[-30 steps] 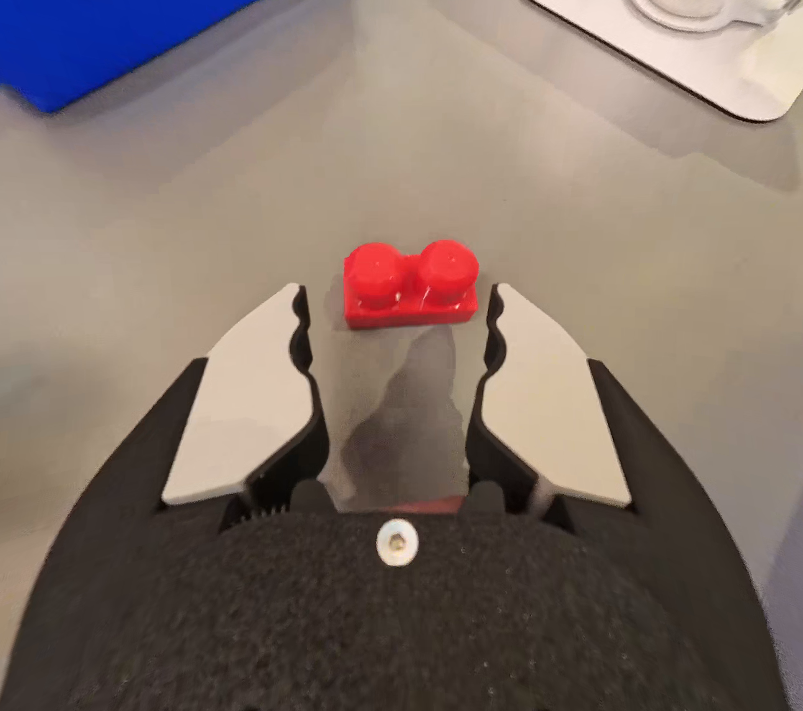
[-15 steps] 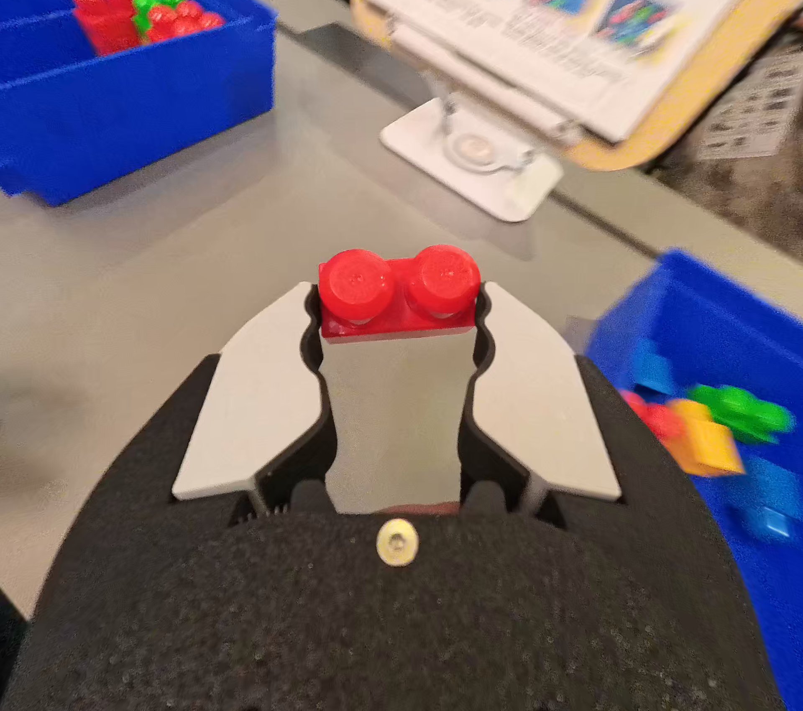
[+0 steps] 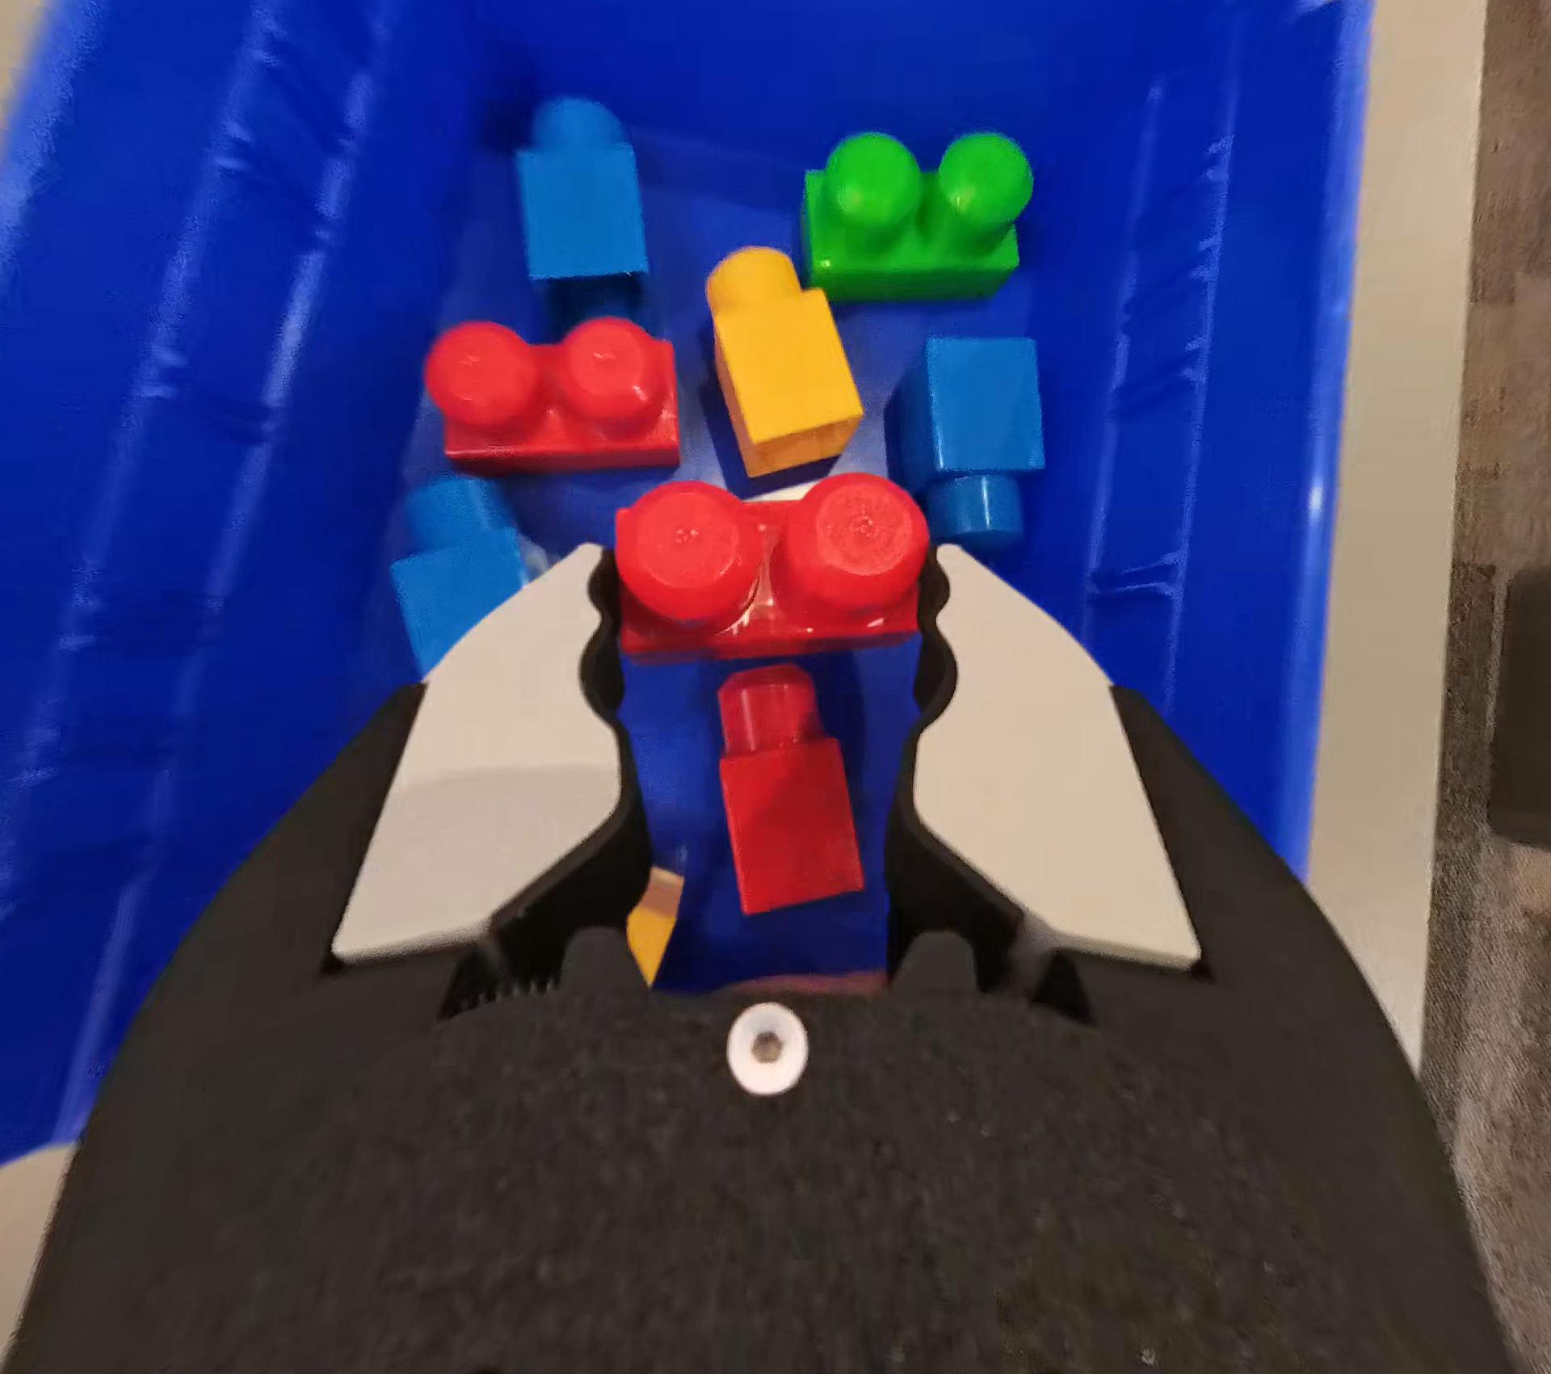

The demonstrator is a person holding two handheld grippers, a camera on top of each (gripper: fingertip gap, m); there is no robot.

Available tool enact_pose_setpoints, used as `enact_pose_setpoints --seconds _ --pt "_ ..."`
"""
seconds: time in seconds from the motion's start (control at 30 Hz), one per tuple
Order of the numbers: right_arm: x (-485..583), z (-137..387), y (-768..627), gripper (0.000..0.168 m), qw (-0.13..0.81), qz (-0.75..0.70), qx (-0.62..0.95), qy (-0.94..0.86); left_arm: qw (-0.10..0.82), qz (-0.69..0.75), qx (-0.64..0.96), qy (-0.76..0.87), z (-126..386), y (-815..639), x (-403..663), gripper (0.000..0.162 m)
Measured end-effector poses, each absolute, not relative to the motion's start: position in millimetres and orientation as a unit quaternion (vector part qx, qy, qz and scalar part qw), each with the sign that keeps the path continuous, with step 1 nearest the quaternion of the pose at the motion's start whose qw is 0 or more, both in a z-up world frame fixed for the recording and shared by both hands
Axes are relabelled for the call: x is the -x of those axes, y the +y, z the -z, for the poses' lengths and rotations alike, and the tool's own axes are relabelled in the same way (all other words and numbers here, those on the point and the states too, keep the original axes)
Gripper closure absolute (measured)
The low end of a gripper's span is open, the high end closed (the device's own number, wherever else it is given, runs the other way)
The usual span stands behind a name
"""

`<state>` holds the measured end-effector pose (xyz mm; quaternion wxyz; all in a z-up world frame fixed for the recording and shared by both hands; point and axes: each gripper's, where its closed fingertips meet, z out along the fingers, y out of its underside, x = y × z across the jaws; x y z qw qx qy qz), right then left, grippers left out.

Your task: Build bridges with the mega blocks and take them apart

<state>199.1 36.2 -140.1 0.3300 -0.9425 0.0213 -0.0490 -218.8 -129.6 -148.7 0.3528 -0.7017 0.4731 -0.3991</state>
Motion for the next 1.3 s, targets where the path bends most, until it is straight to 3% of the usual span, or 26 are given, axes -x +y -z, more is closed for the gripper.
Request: enact_pose_setpoints --seconds 0.03,0.27,0.47,0.6,0.73,0.83,0.97,1.1,1.3 --pt "-202 148 38 0.099 0.319 0.053 0.946 0.025 0.352 0.399 0.701 0.474 149 -130 218 0.114" --pt "-209 179 38 0.099 0.247 0.057 0.966 0.051 0.348 0.396 0.703 0.478 153 -131 221 0.114" --pt "-204 155 28 0.098 0.277 0.043 0.958 0.068 0.352 0.397 0.707 0.469 153 -129 228 0.114" --pt "-141 66 15 0.102 0.451 0.003 0.893 0.011 0.357 0.396 0.708 0.463 151 -128 231 0.114" --pt "-1 2 -27 0.109 0.607 -0.176 0.767 -0.112 0.357 0.391 0.708 0.468 151 -129 231 0.113" --pt "86 35 -66 0.098 0.580 -0.255 0.749 -0.192 0.361 0.382 0.706 0.475 153 -130 229 0.113" --pt "128 77 -85 0.102 0.593 -0.227 0.737 -0.233 0.369 0.351 0.714 0.480 157 -124 230 0.113" --pt "126 80 -85 0.108 0.608 -0.218 0.733 -0.214 0.387 0.290 0.737 0.473 158 -106 239 0.114" --pt "121 103 -81 0.108 0.575 -0.244 0.757 -0.193 0.444 0.239 0.775 0.380 90 -57 291 0.118"
